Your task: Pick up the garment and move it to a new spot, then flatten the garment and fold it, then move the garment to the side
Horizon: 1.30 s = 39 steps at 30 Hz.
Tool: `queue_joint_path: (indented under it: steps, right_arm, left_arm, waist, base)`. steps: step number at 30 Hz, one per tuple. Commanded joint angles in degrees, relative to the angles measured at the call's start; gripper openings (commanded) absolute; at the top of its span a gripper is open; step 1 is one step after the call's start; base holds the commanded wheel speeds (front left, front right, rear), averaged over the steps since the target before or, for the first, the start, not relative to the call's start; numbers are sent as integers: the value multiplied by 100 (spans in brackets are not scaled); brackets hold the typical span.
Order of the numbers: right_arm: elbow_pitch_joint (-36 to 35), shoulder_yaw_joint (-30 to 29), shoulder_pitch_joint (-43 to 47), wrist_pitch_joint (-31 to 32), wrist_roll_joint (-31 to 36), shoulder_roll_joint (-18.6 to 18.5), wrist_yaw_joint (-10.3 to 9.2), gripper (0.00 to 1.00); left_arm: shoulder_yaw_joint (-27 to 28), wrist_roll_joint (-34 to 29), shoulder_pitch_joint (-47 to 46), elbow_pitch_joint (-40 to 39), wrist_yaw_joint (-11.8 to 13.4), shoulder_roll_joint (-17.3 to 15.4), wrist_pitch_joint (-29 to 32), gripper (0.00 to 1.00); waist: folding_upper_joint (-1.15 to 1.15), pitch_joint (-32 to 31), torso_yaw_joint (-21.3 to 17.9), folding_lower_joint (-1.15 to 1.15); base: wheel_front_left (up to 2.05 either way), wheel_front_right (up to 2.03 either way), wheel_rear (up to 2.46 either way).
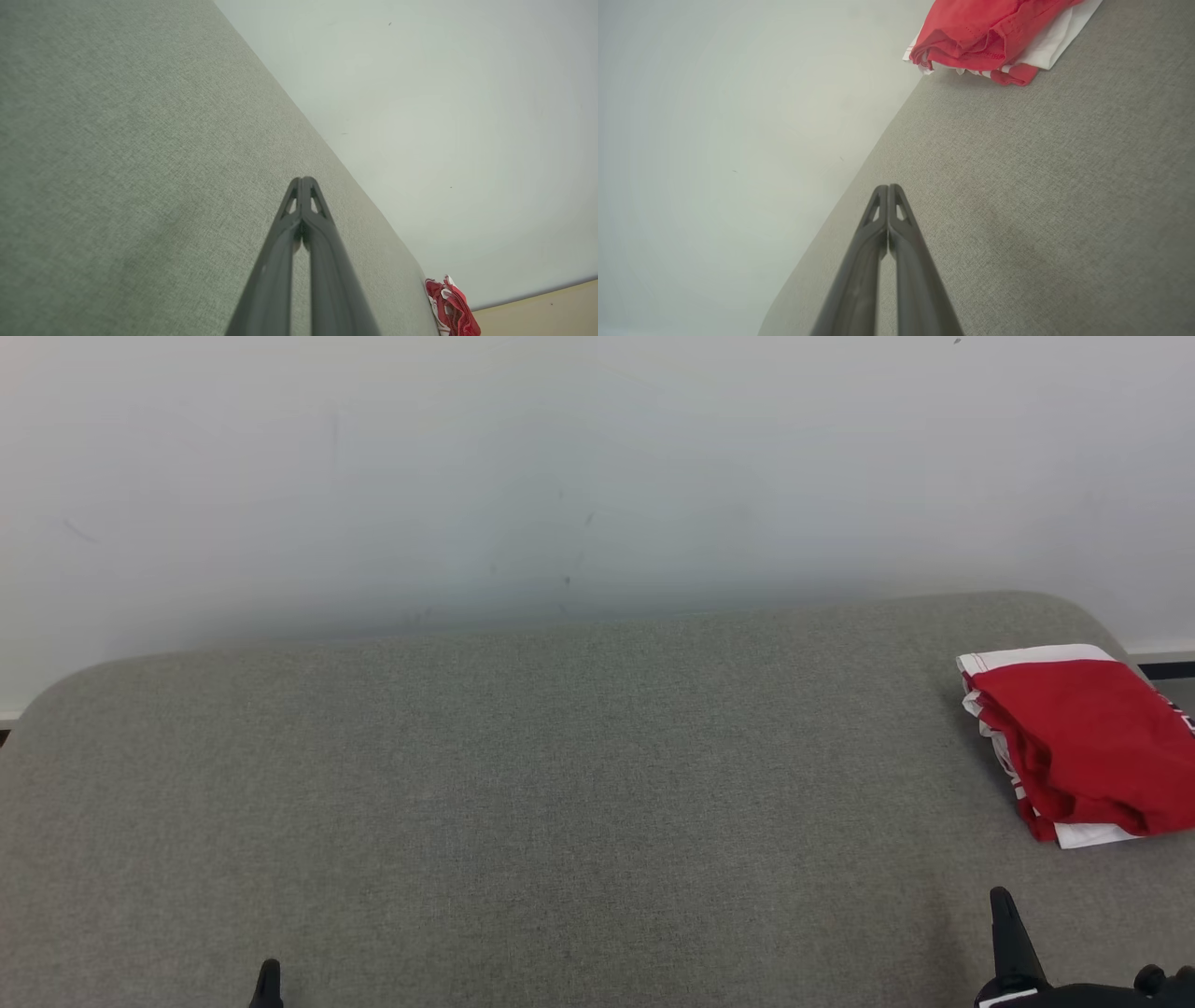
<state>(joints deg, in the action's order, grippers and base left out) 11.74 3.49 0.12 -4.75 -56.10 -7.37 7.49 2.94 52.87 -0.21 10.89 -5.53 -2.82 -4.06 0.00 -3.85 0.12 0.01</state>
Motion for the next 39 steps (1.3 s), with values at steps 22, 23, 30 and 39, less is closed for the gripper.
queue_joint_path:
  steps: [22, 23, 30, 39]
  right_arm:
    - [107, -324, -383, 393, -1454, 103, 2, 0]
    - [116, -337, -393, 412, -1503, 107, 2, 0]
    - [156, -422, -475, 521, -1872, 137, 1, 0]
    - [217, -539, -562, 663, -2360, 184, 1, 0]
  left_arm:
    - [140, 1529, -329, 123, -99, -8, 374, 0]
    - [143, 1577, -342, 128, -100, -8, 390, 0]
    - [168, 1955, -404, 170, -121, -8, 485, 0]
    - [209, 2472, -486, 231, -145, -8, 607, 0]
  waist:
    - [0, 119, -3, -1]
    - [0, 124, -4, -1]
    - [0, 161, -5, -1]
    - [0, 214, -6, -1]
  base:
    - [0, 0, 0]
    - [0, 0, 0]
    - [0, 0, 0]
    - [0, 0, 0]
